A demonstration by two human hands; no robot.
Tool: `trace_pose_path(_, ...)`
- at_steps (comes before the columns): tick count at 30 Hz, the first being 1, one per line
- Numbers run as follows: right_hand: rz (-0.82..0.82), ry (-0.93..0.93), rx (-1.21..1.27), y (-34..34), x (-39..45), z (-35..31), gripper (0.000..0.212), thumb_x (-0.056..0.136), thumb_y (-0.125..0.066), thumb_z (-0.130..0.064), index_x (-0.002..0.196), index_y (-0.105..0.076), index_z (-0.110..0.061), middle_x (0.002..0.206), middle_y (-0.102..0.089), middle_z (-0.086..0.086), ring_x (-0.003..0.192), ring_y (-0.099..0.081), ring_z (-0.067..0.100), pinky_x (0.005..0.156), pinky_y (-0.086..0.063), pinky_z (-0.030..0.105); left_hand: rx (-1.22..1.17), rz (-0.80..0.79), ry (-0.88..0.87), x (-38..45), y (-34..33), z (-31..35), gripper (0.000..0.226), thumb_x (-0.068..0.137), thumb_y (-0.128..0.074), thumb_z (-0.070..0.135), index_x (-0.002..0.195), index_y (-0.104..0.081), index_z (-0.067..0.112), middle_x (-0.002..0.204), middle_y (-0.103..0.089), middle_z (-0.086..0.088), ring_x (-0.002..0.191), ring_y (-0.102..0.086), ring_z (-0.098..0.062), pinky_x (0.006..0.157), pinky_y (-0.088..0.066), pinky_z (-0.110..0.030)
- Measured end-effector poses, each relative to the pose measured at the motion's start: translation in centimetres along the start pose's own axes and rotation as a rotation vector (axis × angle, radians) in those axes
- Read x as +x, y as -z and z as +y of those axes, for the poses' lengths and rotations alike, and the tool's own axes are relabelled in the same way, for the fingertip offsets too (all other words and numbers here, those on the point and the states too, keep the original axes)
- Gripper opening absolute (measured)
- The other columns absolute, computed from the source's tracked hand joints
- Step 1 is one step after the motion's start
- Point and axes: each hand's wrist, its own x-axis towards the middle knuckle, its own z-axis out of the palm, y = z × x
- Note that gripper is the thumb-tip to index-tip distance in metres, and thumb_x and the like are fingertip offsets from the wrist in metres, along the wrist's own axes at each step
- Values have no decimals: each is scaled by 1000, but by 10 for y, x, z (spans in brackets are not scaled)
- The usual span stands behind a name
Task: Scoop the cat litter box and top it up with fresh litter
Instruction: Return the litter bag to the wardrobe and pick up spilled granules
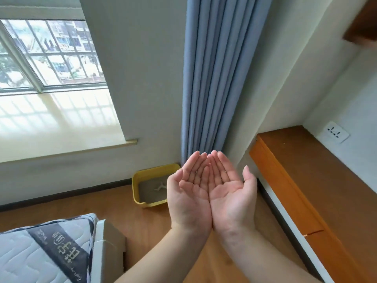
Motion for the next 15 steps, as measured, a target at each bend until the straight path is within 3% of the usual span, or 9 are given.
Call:
trace_pose_path(7,-31,226,41,69,-91,-81,59,96,-28,-46,116,-67,-8,125,-64,12,122,-57,27,114,-31,44,92,-203,179,-96,-23,-79,51,86,-40,27,124,-61,1,123,-66,-17,116,-63,-29,110,-37,-42)
trace_pose_path(15,97,448,62,132,-176,-139,62,100,-20,-46,123,-62,-7,124,-66,9,120,-58,24,112,-34,43,210,-288,413,-180,-29,-152,48,94,-35,27,124,-62,2,122,-67,-16,116,-63,-28,113,-34,-42)
